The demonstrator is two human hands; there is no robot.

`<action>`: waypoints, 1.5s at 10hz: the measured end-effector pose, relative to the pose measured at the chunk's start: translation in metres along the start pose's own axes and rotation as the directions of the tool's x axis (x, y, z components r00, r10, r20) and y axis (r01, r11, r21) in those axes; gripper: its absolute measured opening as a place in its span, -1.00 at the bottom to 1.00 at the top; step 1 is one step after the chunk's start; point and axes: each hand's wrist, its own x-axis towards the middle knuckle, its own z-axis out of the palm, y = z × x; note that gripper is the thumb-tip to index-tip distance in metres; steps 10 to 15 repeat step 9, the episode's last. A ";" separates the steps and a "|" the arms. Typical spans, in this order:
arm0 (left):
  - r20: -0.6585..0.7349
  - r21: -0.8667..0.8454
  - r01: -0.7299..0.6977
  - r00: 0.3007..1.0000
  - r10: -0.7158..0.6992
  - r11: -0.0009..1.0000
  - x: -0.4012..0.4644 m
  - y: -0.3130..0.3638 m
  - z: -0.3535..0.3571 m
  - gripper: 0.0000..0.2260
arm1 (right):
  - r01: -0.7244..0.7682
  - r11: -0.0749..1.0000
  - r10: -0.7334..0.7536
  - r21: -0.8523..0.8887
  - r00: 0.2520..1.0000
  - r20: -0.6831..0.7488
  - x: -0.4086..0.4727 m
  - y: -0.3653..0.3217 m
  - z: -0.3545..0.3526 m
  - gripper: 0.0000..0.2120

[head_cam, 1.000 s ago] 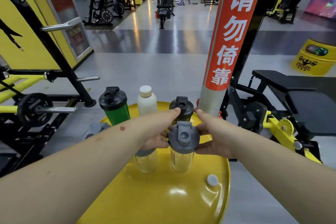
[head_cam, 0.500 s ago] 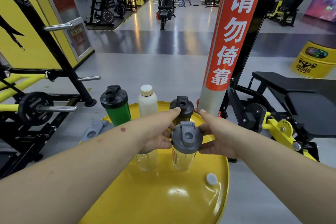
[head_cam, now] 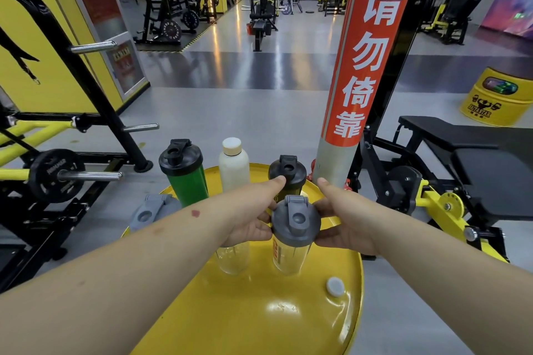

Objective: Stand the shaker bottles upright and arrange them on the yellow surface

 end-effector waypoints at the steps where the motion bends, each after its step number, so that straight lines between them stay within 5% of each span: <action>1: -0.006 0.007 -0.002 1.000 0.002 1.000 -0.001 0.001 0.000 -0.27 | -0.002 1.000 0.002 -0.006 1.000 -0.001 0.001 0.000 0.000 -0.20; 7: 0.006 -0.022 -0.019 1.000 0.019 1.000 -0.010 0.001 -0.002 -0.32 | -0.012 0.999 0.011 -0.031 1.000 -0.028 -0.001 -0.001 0.002 -0.18; 8: 0.018 -0.038 -0.046 0.999 0.047 0.998 -0.017 0.002 -0.006 -0.39 | 0.035 0.990 -0.050 -0.135 0.993 -0.111 0.000 -0.005 0.005 -0.15; 9: -0.001 -0.019 -0.137 0.991 0.137 0.990 -0.033 0.002 -0.013 -0.50 | 0.238 0.907 -0.335 -0.348 0.907 -0.254 -0.020 -0.019 0.017 -0.44; 15: -0.001 -0.019 -0.137 0.991 0.137 0.990 -0.033 0.002 -0.013 -0.50 | 0.238 0.907 -0.335 -0.348 0.907 -0.254 -0.020 -0.019 0.017 -0.44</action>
